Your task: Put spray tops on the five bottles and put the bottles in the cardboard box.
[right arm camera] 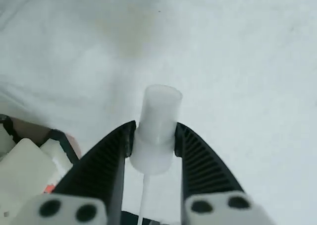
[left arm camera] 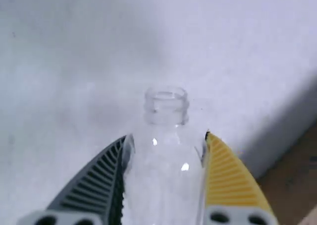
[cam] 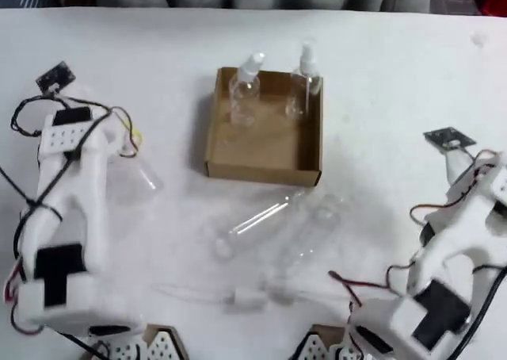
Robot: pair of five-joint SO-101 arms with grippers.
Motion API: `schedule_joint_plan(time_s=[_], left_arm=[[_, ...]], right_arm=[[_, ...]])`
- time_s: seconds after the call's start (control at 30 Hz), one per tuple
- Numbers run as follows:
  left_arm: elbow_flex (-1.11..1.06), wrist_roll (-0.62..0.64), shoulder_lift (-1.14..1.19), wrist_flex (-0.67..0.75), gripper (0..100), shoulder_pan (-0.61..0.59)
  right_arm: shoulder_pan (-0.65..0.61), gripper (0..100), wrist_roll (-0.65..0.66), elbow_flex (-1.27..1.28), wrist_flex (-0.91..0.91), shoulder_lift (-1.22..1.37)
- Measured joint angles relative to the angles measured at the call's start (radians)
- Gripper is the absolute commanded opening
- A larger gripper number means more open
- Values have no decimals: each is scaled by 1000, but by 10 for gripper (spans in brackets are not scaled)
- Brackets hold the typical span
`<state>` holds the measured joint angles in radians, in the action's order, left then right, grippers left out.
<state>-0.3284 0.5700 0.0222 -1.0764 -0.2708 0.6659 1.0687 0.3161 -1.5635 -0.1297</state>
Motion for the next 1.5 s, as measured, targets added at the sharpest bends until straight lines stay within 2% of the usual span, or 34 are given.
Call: schedule_joint_plan(time_s=[0.1,0.23,0.4,0.6,0.8,1.0,1.17,1.3,1.4,1.5], left_arm=[[-57,-3,-135,-5,24,29],[-118,-114,-307,-5,24,84],[-203,-235,-508,-6,24,184],[-296,-262,-694,28,24,305],[-520,-262,-872,247,24,402],[-740,-262,-1073,486,24,422],[-845,-270,-1226,568,24,443],[-934,-393,-1350,575,23,525],[-1016,-506,-1459,600,23,591],[-1111,-559,-1583,644,23,629]], right_arm=[[-2,16,0,126,32,-121],[-26,17,-35,215,68,-296],[-98,18,-216,219,83,-506],[-290,16,-476,229,158,-723],[-410,16,-792,301,434,-848],[-482,16,-868,451,793,-898],[-572,15,-976,522,1148,-925],[-704,15,-1105,525,1372,-957],[-809,15,-1125,525,1471,-997],[-919,15,-1125,514,1524,-1028]])
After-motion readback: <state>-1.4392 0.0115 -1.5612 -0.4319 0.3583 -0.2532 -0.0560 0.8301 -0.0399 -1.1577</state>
